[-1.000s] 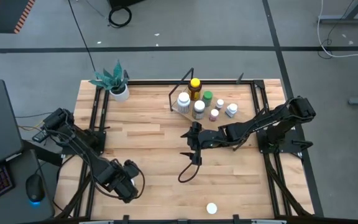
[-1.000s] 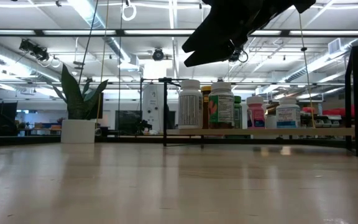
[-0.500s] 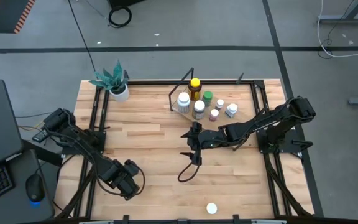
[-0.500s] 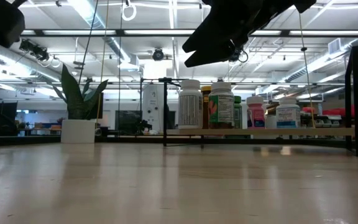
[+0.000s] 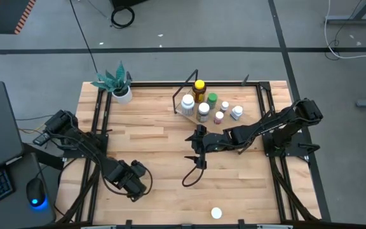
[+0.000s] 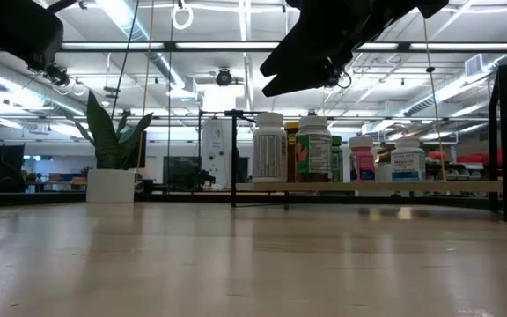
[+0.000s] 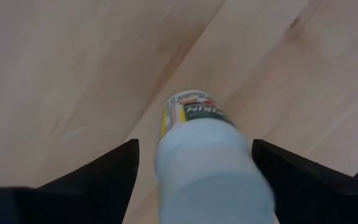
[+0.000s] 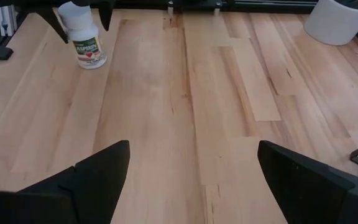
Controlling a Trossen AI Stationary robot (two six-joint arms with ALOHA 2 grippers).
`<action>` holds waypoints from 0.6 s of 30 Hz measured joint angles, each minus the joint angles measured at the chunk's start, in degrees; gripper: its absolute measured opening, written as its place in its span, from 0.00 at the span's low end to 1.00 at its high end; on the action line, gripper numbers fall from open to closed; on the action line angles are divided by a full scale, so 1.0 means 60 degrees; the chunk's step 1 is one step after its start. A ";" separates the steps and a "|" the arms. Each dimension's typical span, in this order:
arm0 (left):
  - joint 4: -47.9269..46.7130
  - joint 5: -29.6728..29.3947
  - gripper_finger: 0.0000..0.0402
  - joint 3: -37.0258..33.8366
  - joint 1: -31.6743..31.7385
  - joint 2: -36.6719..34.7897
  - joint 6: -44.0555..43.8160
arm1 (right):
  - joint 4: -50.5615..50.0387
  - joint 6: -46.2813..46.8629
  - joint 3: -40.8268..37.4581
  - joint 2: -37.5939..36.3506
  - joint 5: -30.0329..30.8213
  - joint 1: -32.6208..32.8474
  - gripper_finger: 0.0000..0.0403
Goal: Pick and place medicine bottles onto shelf by color
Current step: Put the white and green pill bottle on the shelf
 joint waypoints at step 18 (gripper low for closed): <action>0.0258 0.0629 0.62 0.0000 0.0137 -0.0004 -0.0323 | -0.0138 0.0066 0.0000 0.0000 -0.0153 0.0004 0.90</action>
